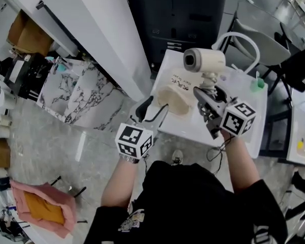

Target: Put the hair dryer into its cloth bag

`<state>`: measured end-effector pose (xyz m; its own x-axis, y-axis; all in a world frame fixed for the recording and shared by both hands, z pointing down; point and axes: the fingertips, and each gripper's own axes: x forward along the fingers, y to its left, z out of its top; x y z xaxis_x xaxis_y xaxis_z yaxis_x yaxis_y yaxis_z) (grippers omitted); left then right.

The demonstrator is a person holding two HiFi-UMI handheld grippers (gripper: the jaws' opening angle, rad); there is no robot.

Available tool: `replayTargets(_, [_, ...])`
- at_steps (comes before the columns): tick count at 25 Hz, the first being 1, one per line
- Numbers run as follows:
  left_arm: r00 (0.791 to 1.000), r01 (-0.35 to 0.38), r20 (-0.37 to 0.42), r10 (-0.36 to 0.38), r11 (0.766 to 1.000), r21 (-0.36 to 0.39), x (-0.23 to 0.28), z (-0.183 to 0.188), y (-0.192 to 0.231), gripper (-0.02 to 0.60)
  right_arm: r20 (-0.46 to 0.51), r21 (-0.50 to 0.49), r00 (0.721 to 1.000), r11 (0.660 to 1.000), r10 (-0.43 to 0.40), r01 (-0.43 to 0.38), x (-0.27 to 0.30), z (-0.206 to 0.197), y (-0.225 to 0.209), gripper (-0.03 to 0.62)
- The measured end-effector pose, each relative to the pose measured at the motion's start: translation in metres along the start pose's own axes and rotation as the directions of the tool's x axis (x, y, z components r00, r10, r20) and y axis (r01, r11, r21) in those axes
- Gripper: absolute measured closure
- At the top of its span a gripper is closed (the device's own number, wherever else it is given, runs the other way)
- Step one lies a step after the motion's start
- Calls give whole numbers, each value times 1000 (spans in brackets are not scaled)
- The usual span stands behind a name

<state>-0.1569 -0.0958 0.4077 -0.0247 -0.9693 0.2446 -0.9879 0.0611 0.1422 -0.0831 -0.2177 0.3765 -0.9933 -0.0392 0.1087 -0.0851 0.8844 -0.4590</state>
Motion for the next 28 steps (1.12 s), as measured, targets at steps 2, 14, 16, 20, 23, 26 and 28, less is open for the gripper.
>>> replayTargets(2, [1000, 8, -16, -8, 1000, 6, 6, -1, 1, 354, 3, 9, 1000, 1000, -5, 5, 0, 2, -6, 358])
replayTargets(14, [986, 103, -141, -92, 992, 75, 50, -17, 23, 354, 43, 70, 995, 994, -87, 83, 6, 7, -38, 358])
replayTargets(16, [979, 135, -164, -121, 988, 75, 59, -23, 29, 354, 51, 80, 993, 991, -111, 107, 10, 6, -43, 358])
replayTargets(20, [958, 204, -222, -182, 976, 79, 77, -39, 43, 354, 57, 109, 983, 979, -177, 170, 20, 3, -53, 358])
replayTargets(23, [934, 266, -275, -228, 958, 109, 90, -53, 50, 354, 65, 129, 973, 969, -220, 211, 26, 2, -58, 358])
replayTargets(26, [910, 321, -322, -263, 936, 144, 99, -67, 56, 353, 67, 146, 964, 958, -258, 246, 32, -4, -58, 358])
replayTargets(28, [895, 356, -340, -289, 922, 152, 105, -74, 61, 353, 64, 150, 957, 951, -284, 272, 38, -8, -58, 358])
